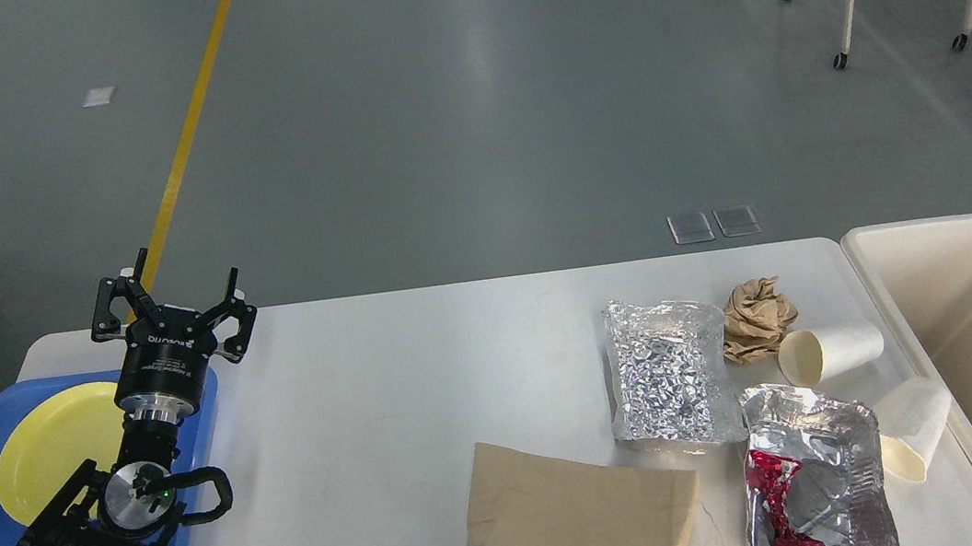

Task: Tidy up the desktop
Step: 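Swing the right gripper back over the foil packet and lower it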

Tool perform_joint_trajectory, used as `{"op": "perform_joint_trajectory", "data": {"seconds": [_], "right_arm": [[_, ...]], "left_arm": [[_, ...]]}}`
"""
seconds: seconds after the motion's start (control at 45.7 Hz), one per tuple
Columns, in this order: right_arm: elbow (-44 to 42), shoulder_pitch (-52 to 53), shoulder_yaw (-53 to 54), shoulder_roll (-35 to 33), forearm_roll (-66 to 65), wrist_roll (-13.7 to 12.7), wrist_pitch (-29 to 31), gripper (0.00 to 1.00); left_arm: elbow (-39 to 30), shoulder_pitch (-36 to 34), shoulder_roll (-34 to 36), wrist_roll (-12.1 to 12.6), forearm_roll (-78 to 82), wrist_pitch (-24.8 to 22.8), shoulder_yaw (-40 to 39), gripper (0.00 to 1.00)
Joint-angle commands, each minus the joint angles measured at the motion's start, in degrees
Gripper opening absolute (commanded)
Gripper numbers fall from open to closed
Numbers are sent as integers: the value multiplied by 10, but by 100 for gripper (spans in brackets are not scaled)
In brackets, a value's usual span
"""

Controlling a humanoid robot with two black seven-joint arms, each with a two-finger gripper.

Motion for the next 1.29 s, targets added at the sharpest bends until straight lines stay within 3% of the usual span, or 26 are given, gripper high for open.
{"op": "perform_joint_trajectory", "data": {"seconds": [0.0,0.197,0.372,0.46,0.788,0.985,1.27], "right_arm": [[47,84,3,-5,-1,0,29,100],[193,264,-9,-52,-5,0,107,100],[322,455,-41,-62,-1,0,257,100],[385,527,-46,-60,0,0,296,100],[593,743,-58,-22,37,0,389,100],[728,888,-150,78,173,0,429,100],[791,950,-155,120,207,0,506,100]], "left_arm": [[0,0,0,0,0,0,0,97],[0,0,0,0,0,0,0,97],[0,0,0,0,0,0,0,97],[0,0,0,0,0,0,0,97],[0,0,0,0,0,0,0,97],[0,0,0,0,0,0,0,97],[0,0,0,0,0,0,0,97]]}}
